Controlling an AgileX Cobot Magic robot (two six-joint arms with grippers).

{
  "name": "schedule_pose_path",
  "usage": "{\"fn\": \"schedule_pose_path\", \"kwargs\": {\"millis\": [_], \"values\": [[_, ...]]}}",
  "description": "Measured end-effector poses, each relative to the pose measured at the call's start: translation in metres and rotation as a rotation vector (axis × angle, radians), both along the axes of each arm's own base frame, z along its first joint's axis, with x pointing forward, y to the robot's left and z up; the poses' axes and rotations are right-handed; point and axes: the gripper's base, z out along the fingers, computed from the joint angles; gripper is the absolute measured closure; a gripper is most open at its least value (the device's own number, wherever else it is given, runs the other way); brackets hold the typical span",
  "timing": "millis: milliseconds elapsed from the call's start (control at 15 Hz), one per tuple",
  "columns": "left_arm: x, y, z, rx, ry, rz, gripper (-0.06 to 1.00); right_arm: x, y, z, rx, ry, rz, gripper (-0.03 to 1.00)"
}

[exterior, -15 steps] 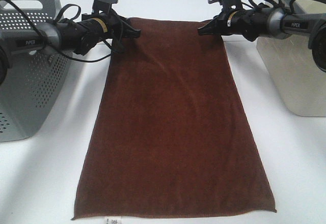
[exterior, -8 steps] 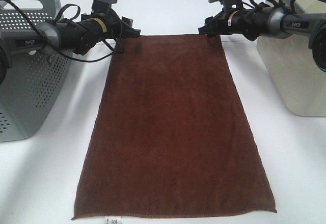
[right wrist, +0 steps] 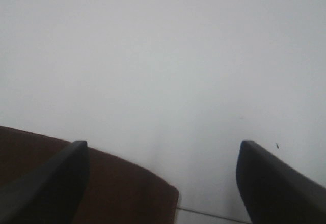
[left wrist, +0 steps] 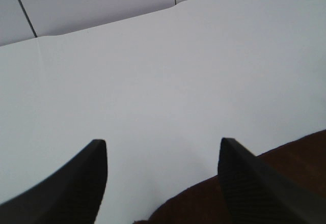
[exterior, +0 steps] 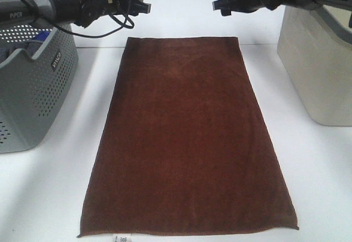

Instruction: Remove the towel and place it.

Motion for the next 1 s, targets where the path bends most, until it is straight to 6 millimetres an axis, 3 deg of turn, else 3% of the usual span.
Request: {"fn": "schedule_pose_path", "kwargs": {"millis": [267,467,733,1000], "values": [[-0.034,-0.012,0.057,0.117,0.237,0.089,0.33,-0.038,0.015,0.055,-0.096,0.193,-0.070,0.21],[-0.066,-0.007,0.105,0.171,0.368,0.161,0.33,-0.072,0.024,0.092,-0.133,0.342,-0.073,0.21],[-0.119,0.016,0.178,0.206,0.504,0.265,0.33,-0.121,0.023,0.133,-0.158,0.562,-0.071,0.21],[-0.162,0.036,0.230,0.198,0.527,0.304,0.33,-0.146,0.016,0.182,-0.139,0.490,-0.008,0.21]]}}
